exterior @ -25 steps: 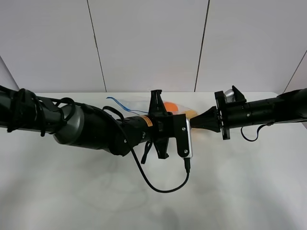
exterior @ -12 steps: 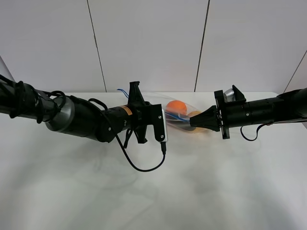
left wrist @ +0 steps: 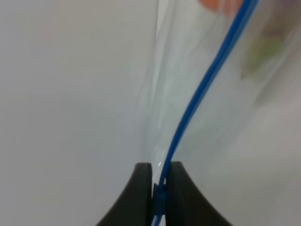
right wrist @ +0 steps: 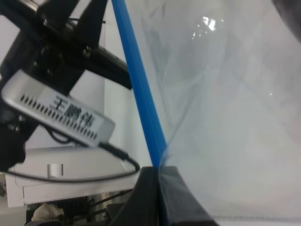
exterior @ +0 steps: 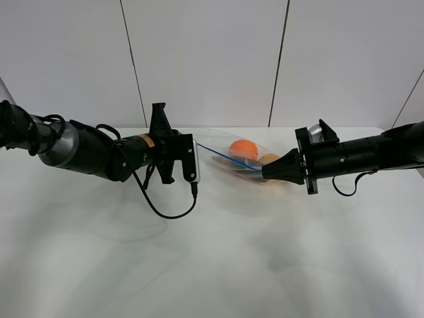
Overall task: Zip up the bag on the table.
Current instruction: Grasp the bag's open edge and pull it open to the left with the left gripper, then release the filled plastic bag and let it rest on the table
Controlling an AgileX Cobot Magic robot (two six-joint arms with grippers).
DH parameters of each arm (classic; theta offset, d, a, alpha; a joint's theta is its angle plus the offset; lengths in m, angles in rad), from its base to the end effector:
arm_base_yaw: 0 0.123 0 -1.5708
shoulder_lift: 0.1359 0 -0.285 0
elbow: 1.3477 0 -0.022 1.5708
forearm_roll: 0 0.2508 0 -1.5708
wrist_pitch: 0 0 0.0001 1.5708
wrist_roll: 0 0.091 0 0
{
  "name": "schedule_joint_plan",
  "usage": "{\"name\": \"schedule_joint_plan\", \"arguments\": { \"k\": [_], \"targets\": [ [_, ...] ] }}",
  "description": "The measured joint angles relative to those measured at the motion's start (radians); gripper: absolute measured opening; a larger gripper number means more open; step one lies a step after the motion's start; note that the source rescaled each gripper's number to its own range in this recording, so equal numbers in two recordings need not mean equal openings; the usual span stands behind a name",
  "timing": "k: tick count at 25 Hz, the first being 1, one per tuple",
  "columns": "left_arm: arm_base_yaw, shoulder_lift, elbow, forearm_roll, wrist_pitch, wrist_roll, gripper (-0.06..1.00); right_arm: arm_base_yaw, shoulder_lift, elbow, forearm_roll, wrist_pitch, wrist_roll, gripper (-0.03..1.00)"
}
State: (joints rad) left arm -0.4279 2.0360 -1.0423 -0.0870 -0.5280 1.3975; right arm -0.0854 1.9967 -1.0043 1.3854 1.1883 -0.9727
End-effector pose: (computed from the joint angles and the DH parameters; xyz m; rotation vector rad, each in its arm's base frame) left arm 0.3815 -0.1696 0.1403 1.5192 1.3072 0.6265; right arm 0.3385 0.0543 0.1443 0.0809 2.4914 1.6131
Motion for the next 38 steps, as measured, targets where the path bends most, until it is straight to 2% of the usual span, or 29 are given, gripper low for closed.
{"name": "schedule_joint_plan", "arguments": {
  "k": [8, 11, 16, 18, 19, 21, 23, 25, 29, 35, 38],
  "targets": [
    [0.130, 0.001, 0.000, 0.087, -0.015, -0.005, 0.00, 0.000, 0.000, -0.001, -0.014, 0.005, 0.006, 0.00],
    [0.143, 0.001, 0.000, 0.118, -0.023, -0.016, 0.00, 0.000, 0.000, -0.004, -0.004, 0.006, 0.008, 0.00],
    [0.147, 0.001, 0.000, 0.171, -0.030, -0.127, 0.00, 0.000, 0.000, -0.005, -0.006, 0.006, 0.008, 0.00],
    [0.150, 0.001, 0.000, 0.201, -0.030, -0.196, 0.08, 0.000, 0.000, -0.005, -0.019, 0.007, 0.008, 0.00],
    [0.158, 0.001, 0.000, 0.204, -0.030, -0.236, 0.16, 0.000, 0.000, -0.005, -0.038, 0.009, 0.009, 0.00],
    [0.167, 0.001, 0.000, 0.205, -0.030, -0.314, 0.38, -0.001, 0.000, -0.005, -0.049, 0.010, 0.009, 0.00],
    [0.170, 0.001, 0.000, 0.205, -0.030, -0.397, 0.65, -0.001, 0.000, -0.005, -0.053, 0.010, 0.009, 0.00],
    [0.170, 0.001, 0.000, 0.199, -0.030, -0.475, 0.81, -0.001, 0.000, -0.005, -0.055, 0.010, 0.009, 0.00],
    [0.195, 0.001, 0.000, 0.149, -0.018, -0.514, 0.89, -0.001, 0.000, -0.005, -0.055, 0.010, 0.012, 0.00],
    [0.321, 0.001, 0.000, 0.050, 0.004, -0.501, 0.91, -0.001, 0.000, -0.005, -0.055, 0.010, 0.012, 0.00],
    [0.352, 0.001, 0.000, -0.049, 0.007, -0.536, 0.90, -0.001, 0.000, -0.005, -0.055, 0.010, 0.012, 0.00]
  ]
}}
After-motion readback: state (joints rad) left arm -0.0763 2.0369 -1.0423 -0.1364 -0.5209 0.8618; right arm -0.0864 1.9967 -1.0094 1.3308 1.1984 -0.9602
